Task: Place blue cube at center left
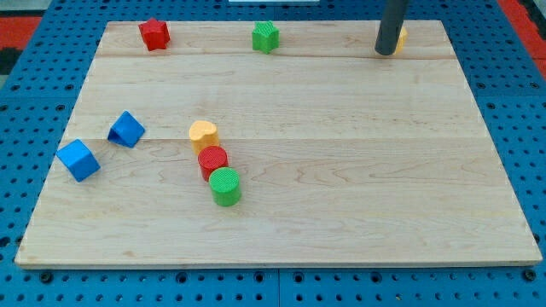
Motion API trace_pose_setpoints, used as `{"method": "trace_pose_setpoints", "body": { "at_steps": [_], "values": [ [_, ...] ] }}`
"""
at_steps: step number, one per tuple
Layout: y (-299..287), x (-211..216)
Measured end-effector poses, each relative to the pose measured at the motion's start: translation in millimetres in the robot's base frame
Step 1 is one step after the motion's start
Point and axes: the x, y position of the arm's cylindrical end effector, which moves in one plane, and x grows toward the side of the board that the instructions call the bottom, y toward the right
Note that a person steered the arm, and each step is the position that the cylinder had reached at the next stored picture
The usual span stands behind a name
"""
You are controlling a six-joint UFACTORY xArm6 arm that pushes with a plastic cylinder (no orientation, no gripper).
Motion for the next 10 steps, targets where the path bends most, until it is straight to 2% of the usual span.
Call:
{"method": "trace_pose_setpoints", "body": {
  "at_steps": [1, 3, 5, 6, 8, 9, 10],
  "values": [
    [-9.3, 0.0],
    [-91.0, 0.5],
    [-151.1, 72.2],
    [-209.3, 93.4],
    [-272.8, 172.4],
    [-267.5, 141.6],
    [-340.1, 116.0]
  ]
}}
